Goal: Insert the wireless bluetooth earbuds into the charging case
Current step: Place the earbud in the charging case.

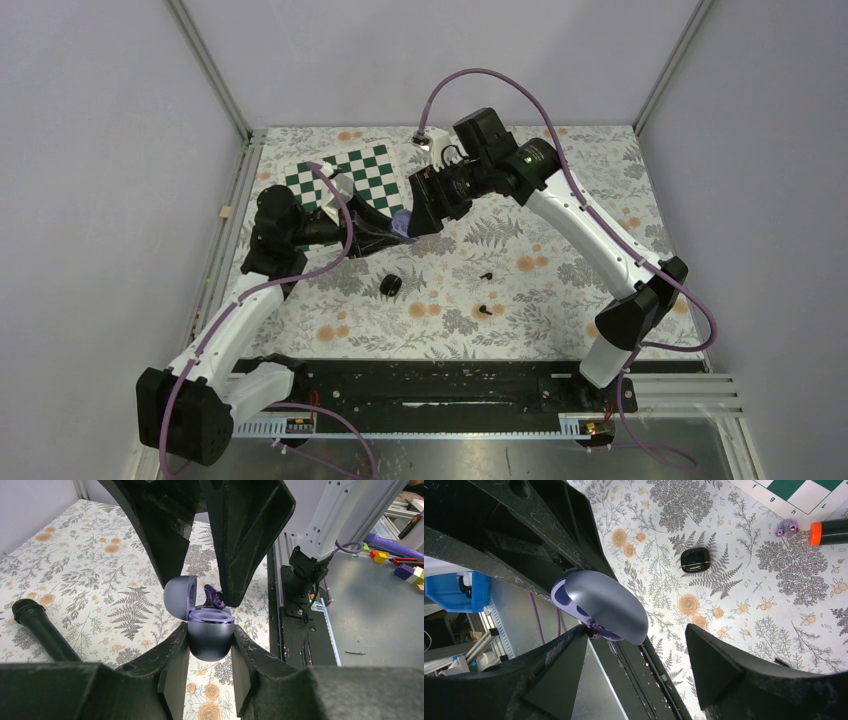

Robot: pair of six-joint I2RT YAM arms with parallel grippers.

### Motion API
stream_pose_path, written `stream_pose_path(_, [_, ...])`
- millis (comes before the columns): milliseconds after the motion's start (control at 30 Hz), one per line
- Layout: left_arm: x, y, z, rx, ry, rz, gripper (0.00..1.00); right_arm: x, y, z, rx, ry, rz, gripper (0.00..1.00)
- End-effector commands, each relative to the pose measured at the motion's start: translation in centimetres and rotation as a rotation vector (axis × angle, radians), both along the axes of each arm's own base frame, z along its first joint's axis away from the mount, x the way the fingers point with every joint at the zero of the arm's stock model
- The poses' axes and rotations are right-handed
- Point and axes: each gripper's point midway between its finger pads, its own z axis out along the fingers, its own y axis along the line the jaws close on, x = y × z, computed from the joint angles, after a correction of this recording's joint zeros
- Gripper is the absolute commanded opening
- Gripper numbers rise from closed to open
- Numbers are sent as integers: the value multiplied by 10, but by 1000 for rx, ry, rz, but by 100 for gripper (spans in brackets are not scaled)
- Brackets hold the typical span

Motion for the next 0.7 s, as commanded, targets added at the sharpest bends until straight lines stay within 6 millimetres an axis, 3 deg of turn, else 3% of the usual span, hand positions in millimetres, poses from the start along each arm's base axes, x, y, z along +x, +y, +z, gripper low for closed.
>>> stream_pose_path(0, [-7, -1, 24, -28, -94, -34, 0, 14, -4, -6, -14, -3, -47, 78])
stream_pose_path(400, [-6, -1, 24, -30, -84, -26, 0, 17, -8, -17, -35, 23, -71, 81])
stream_pose_path(533, [-4, -2, 24, -32, -79, -19, 0, 3, 0, -4, 44, 30, 36, 94])
stream_pose_path(667, [-1, -2, 23, -31, -73, -16, 0, -12, 6, 18, 133, 11, 152, 99])
